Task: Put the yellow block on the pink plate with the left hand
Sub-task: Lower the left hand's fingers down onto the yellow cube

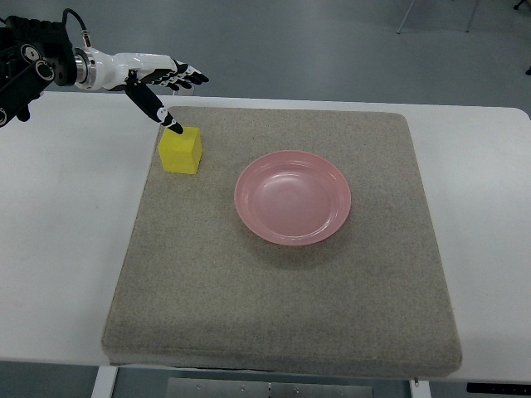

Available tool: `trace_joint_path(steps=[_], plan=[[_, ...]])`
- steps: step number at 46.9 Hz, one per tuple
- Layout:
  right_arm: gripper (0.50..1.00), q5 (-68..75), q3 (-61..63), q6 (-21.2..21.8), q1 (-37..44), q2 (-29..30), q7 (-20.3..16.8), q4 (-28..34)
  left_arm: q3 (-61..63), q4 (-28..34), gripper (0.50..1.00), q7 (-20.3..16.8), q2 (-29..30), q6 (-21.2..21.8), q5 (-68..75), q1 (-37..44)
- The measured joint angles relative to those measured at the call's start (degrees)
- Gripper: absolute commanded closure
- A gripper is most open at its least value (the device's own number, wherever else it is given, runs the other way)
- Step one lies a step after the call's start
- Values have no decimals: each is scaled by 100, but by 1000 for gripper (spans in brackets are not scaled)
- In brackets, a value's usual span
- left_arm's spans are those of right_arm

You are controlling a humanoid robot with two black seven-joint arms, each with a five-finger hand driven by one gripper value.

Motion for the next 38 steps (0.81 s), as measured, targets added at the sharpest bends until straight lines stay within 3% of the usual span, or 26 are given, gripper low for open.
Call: trace_joint_path(steps=[11, 38], plan=[[576, 0, 0, 0, 0, 0, 0, 0, 753, -5, 519, 0, -100, 755, 8, -14], [576, 0, 0, 0, 0, 0, 0, 0, 1056, -4, 538, -10, -389, 1017, 527, 31]])
